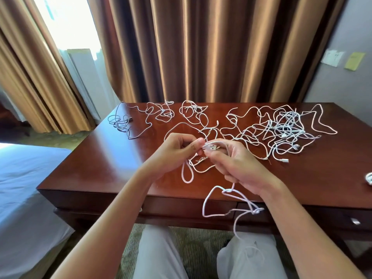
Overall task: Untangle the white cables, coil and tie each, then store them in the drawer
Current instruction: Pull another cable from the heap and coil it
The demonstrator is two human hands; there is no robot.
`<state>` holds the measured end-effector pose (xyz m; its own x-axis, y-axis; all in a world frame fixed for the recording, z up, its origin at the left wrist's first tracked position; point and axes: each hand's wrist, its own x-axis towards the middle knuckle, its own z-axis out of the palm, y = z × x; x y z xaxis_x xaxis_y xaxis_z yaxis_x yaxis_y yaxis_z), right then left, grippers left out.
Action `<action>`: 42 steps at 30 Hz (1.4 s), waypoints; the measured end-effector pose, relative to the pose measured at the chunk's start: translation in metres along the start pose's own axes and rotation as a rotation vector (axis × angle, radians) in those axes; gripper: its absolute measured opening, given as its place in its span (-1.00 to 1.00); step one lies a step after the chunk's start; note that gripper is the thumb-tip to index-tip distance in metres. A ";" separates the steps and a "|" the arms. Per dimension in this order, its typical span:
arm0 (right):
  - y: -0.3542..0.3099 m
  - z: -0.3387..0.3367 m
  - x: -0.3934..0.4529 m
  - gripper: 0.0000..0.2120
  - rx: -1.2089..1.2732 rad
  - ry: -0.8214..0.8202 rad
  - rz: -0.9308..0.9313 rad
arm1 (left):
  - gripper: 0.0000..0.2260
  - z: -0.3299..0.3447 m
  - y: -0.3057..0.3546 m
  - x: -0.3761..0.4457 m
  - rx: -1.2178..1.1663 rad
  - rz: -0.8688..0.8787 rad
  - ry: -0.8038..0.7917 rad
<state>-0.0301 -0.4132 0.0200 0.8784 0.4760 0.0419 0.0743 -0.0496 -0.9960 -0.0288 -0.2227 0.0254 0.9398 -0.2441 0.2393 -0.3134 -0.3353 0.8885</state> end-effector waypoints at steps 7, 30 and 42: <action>0.003 -0.003 0.002 -0.91 -0.072 0.126 -0.077 | -0.75 0.000 -0.005 0.001 -0.079 -0.036 0.033; -0.001 -0.014 0.009 -0.63 -0.102 0.322 -0.198 | -0.62 -0.002 0.004 -0.012 0.131 -0.150 -0.292; -0.005 -0.015 0.006 -0.62 0.067 0.208 -0.035 | -0.61 -0.002 -0.012 -0.004 0.359 -0.071 -0.122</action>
<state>-0.0183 -0.4230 0.0268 0.9550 0.2844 0.0847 0.0807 0.0258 -0.9964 -0.0287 -0.2160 0.0141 0.9443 -0.3083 0.1149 -0.2967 -0.6469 0.7025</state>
